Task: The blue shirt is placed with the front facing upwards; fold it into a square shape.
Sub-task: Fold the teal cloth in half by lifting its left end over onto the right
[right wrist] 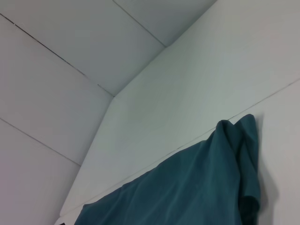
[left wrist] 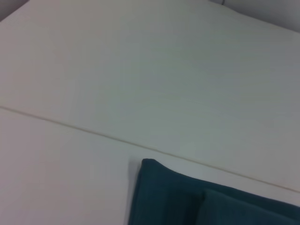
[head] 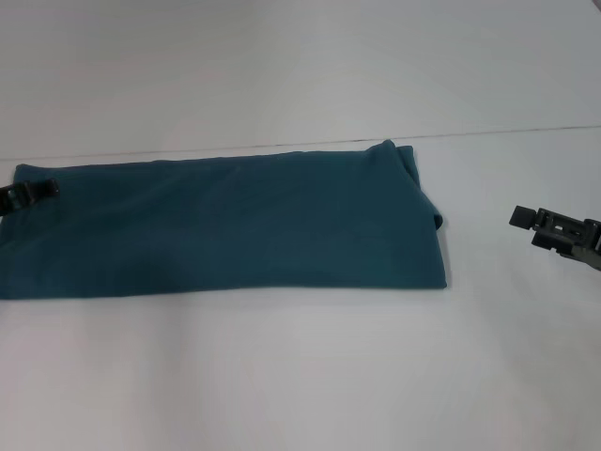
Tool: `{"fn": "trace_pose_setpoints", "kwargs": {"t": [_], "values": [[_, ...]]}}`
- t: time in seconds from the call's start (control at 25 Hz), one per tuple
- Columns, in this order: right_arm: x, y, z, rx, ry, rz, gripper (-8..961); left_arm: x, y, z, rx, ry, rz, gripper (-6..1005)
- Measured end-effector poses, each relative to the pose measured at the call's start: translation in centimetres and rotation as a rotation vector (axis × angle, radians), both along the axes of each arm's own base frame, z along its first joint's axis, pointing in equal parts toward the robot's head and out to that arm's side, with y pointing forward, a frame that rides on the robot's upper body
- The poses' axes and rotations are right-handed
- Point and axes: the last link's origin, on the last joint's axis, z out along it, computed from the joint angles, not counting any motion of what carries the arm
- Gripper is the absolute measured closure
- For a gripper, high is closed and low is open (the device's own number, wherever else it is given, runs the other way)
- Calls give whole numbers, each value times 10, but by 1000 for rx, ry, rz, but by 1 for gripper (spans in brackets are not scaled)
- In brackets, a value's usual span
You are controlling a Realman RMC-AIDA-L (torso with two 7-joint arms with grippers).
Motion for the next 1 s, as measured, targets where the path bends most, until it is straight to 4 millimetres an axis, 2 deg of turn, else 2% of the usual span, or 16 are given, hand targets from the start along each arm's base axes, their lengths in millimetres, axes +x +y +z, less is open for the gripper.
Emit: {"fn": "trace_pose_setpoints", "kwargs": {"t": [0.2, 0.52, 0.72, 1.0], "values": [[-1, 0, -1, -3, 0, 2, 4, -1, 2, 0, 13, 1, 25, 82], [-1, 0, -3, -4, 2, 0, 5, -15, -4, -3, 38, 137, 18, 82], [-1, 0, -2, -4, 3, -1, 5, -22, -9, -5, 17, 110, 45, 82], [-2, 1, -2, -4, 4, 1, 5, -20, -10, -7, 4, 35, 73, 82]]}}
